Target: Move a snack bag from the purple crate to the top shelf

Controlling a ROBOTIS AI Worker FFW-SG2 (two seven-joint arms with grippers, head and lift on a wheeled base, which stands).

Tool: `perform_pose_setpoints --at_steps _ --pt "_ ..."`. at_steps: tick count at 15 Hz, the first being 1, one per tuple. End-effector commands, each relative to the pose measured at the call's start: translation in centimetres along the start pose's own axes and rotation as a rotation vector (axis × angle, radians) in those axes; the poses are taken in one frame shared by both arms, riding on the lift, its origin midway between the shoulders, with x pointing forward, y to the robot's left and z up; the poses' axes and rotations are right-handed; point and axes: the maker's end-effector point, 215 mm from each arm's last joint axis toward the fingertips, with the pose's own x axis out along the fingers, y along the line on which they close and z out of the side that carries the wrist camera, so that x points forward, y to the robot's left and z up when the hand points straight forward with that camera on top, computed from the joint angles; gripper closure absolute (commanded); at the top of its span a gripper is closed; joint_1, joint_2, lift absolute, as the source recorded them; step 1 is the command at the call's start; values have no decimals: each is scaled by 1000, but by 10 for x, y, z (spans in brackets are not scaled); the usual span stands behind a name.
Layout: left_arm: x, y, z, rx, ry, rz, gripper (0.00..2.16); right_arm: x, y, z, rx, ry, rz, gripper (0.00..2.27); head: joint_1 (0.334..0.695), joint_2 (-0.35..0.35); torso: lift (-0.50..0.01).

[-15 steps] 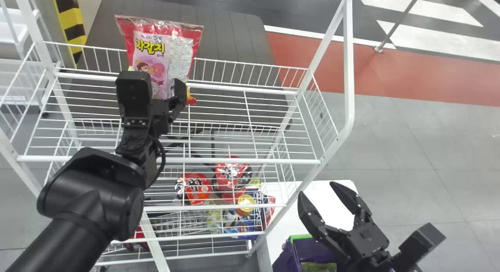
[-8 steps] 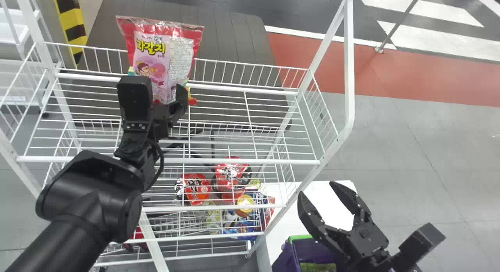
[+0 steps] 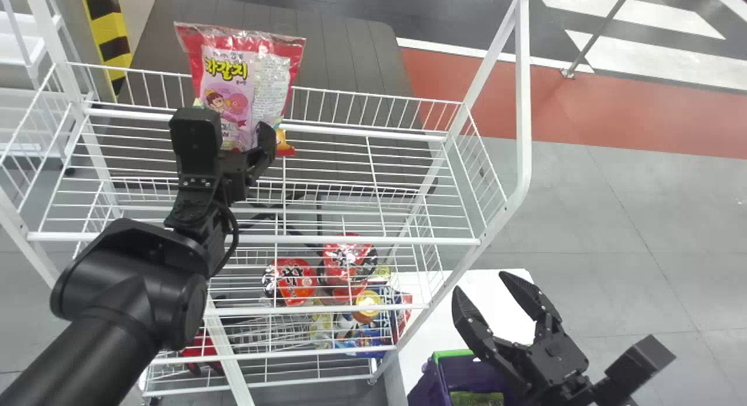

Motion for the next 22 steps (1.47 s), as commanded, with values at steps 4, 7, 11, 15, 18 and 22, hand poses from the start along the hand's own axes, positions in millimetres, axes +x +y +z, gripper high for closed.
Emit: perform_pose_setpoints --at_steps 4,7,11,15,18,22 --pt "1 3 1 -1 -1 8 694 1 0 -1 0 -4 0 147 695 -276 0" --pt "1 4 5 0 -17 15 1092 2 -2 1 -10 -18 -4 147 695 -273 0" --pt "-7 4 12 -4 -66 29 1092 5 -3 -4 -3 -17 -1 147 695 -273 0" --pt "-14 5 9 -6 -78 41 1089 10 -1 -3 0 -23 3 147 695 -271 0" --pt "-20 9 0 0 -75 50 1092 11 0 -5 3 -22 8 147 695 -267 0" --pt "-27 13 -6 -11 -69 58 1089 11 1 -5 3 -22 11 151 695 -263 0"
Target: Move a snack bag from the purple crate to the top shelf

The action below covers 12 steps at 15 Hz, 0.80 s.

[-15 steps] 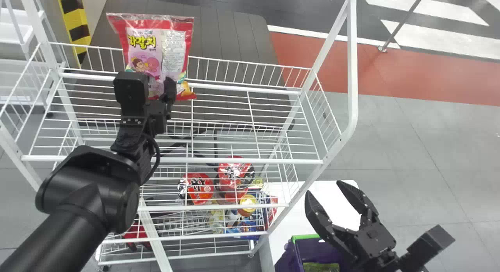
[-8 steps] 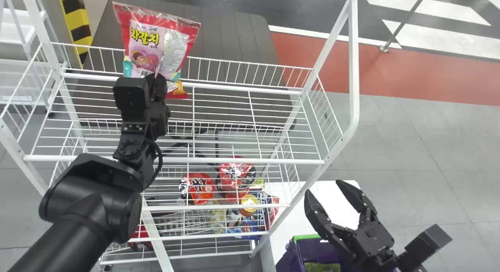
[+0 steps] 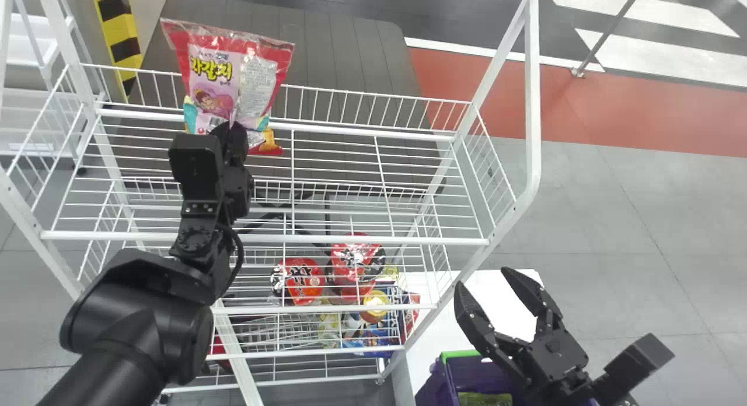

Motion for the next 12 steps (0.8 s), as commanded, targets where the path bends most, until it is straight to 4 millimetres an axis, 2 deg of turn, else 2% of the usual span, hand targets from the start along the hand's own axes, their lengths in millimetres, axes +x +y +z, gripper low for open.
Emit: perform_pose_setpoints --at_steps 1,3,9,12 --pt "-3 4 3 -11 -8 9 1089 0 1 0 0 1 4 151 695 -262 0" --pt "-4 17 6 -3 -17 23 1089 0 2 -1 2 3 5 151 695 -258 0" --pt "-5 30 8 -13 -24 41 1089 0 7 -3 3 7 8 151 695 -230 0" --pt "-1 57 12 3 -35 58 1089 0 9 -1 1 4 11 151 695 -216 0"
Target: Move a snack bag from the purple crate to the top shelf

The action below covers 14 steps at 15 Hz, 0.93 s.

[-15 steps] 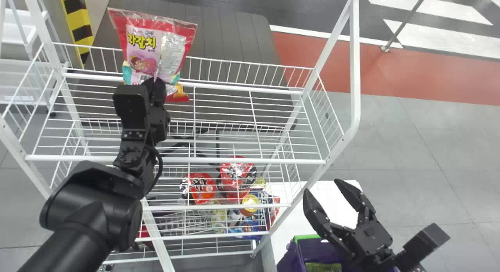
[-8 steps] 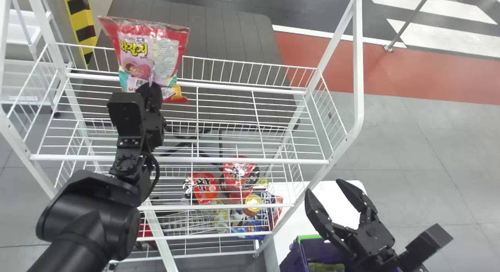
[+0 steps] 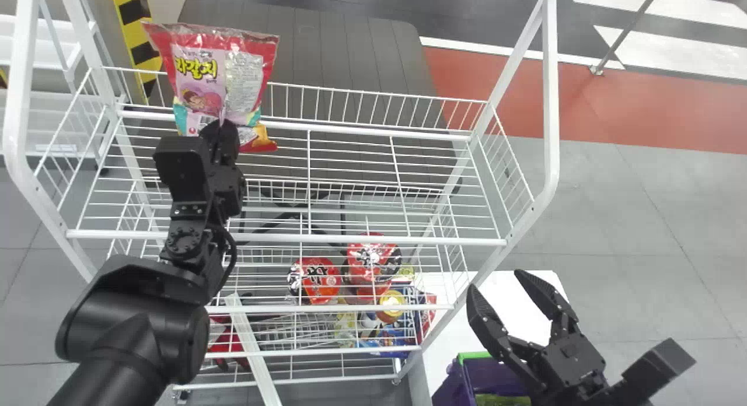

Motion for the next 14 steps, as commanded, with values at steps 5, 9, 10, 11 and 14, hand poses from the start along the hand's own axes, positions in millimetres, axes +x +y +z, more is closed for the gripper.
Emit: perform_pose_setpoints --at_steps 5,9,10,11,14 --pt "1 42 1 50 -16 6 1089 -2 6 2 -13 2 2 151 695 -177 0" --pt "0 68 8 66 -46 1 1089 -3 16 5 -26 3 6 151 695 -145 0" --pt "0 74 11 67 -54 -7 1089 -4 18 5 -29 5 8 151 695 -136 0" --pt "0 80 13 70 -60 -4 1089 -4 20 6 -30 5 10 151 695 -129 0" --pt "1 92 11 65 -55 -13 1089 -7 25 6 -31 7 13 151 695 -96 0"
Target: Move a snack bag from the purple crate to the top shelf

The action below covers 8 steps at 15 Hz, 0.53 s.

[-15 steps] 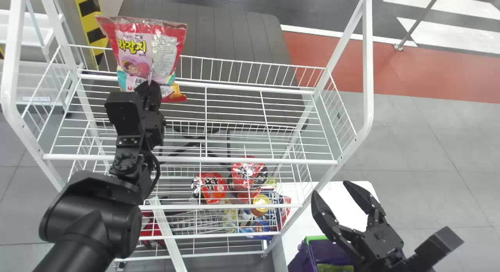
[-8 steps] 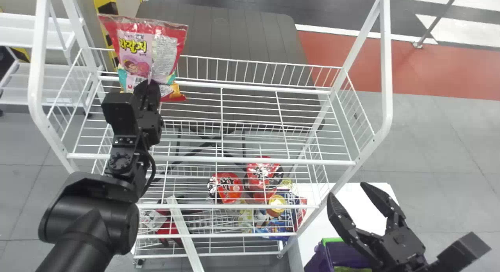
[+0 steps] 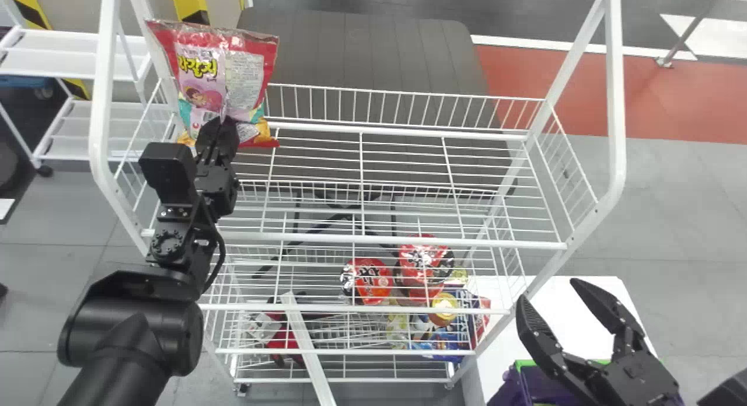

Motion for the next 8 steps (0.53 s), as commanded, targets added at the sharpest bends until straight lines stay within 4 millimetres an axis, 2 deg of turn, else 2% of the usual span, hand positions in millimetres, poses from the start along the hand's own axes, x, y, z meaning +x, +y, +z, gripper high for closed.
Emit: perform_pose_setpoints --at_steps 1,8 --pt "0 6 -3 -1 6 7 1089 -3 3 2 -5 -2 2 151 695 -89 0" --pt "-3 8 -10 1 -13 -13 1085 -6 5 4 -15 -10 5 151 695 -79 0"
